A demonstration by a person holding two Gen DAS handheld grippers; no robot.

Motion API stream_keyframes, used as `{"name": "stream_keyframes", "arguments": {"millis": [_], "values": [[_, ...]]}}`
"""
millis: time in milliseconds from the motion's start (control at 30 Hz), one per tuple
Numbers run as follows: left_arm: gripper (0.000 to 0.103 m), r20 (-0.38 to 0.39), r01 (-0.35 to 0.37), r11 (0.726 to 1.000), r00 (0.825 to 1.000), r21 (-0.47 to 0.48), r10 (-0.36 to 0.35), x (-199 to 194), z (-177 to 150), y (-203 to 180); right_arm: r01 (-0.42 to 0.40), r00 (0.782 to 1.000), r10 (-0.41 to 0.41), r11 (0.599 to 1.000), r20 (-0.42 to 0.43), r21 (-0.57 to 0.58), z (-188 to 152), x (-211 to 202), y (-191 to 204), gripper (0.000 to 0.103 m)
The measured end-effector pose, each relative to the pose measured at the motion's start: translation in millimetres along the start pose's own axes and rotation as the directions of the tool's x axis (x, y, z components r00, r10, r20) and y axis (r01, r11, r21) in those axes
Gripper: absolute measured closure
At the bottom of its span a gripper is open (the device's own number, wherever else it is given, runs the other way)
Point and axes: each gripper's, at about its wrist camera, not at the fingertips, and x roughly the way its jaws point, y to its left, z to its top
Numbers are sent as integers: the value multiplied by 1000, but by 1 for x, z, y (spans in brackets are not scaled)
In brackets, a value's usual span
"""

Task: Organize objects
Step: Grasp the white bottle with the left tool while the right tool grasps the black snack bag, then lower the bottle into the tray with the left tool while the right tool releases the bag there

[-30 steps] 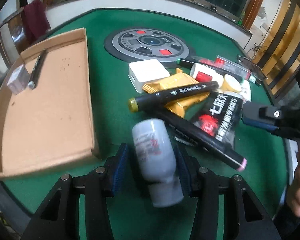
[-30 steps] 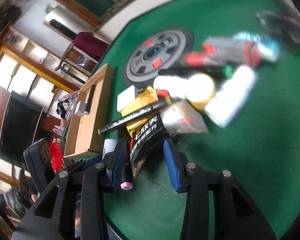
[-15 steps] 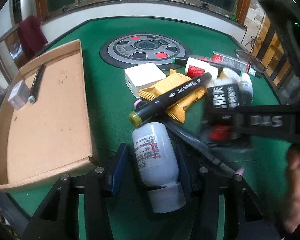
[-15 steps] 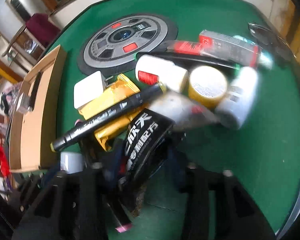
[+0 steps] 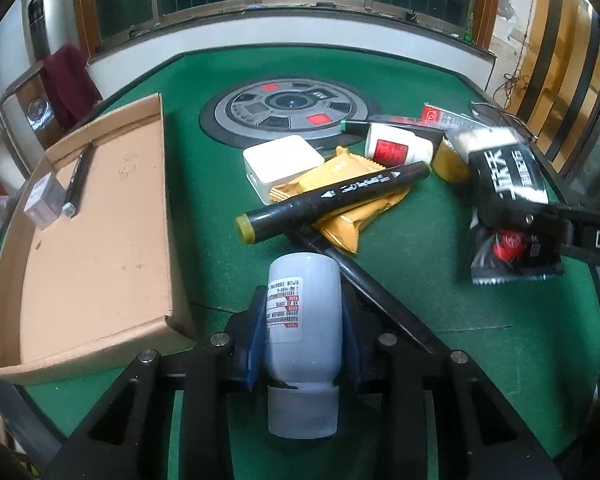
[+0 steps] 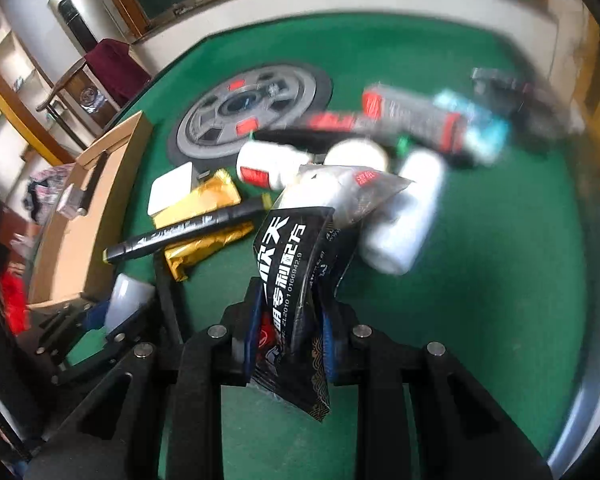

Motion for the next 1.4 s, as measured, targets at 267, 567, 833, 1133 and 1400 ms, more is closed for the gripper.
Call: {"name": "stream_keyframes", "arguments": {"millis": [267, 567, 833, 1133, 1400], "values": [[73, 69, 9, 1000, 998, -2, -9, -21, 1, 1, 51, 998, -51, 999, 43, -18, 6, 7, -1, 81], [73, 101, 13, 1000, 995, -27, -10, -33, 2, 10, 151, 983, -144, 987, 118, -57, 10, 10, 15, 81], [73, 125, 13, 999, 992, -43, -8, -42, 4, 13, 123, 983, -111, 989, 144, -81, 9, 4, 21, 81], [73, 196, 13, 995, 981, -100, 7, -70, 13, 39, 32, 989, -18, 995, 147, -93, 10, -1, 28, 81], [73, 205, -18, 967, 976, -252, 72, -81, 13, 109, -75, 992, 89, 986, 90, -151, 18, -3, 62, 81]]}}
